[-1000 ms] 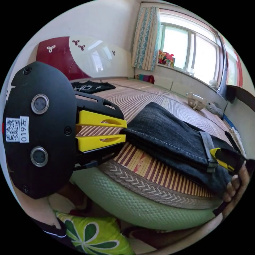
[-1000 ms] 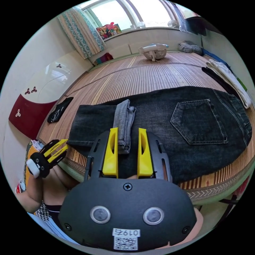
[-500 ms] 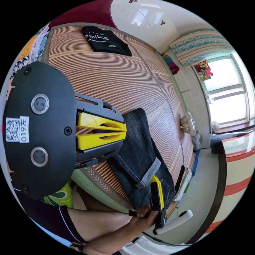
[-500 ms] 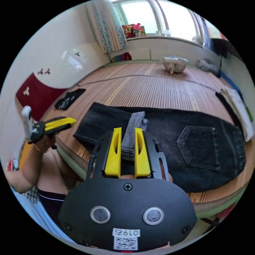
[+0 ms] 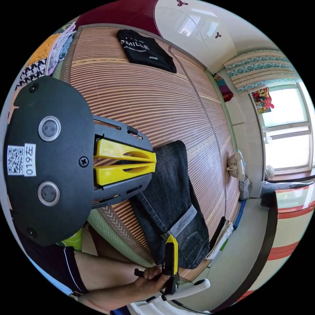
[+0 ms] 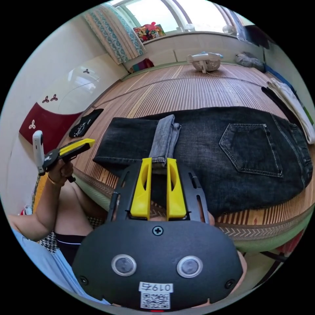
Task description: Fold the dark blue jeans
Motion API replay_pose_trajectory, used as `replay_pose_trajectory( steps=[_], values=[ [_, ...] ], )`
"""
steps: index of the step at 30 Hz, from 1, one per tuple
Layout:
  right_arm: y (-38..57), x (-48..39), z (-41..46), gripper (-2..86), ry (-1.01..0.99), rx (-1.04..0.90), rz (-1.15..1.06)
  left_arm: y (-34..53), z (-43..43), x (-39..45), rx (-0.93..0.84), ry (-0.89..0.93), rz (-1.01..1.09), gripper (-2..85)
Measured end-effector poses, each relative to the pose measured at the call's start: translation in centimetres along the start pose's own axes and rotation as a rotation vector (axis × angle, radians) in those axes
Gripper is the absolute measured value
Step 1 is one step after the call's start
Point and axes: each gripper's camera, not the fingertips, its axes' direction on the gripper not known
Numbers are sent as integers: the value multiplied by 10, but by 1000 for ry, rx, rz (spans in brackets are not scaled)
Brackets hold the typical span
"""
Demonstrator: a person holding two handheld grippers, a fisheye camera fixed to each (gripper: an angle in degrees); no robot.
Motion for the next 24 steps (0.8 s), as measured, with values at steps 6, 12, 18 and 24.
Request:
replay_pose_trajectory(
  steps=[6, 12, 18, 24],
  values=[
    [0, 2, -8, 56, -29, 47, -4, -3, 1, -5, -24, 16, -2, 9],
    [12, -1, -27, 50, -20, 115, 26, -7, 7, -4, -53, 39, 17, 8],
    [11, 2, 1, 50, 4, 30, 71, -11, 14, 3, -90, 12, 39, 7],
    [11, -2, -2, 50, 27, 76, 63, -12, 9, 8, -75, 9, 36, 8]
  ],
)
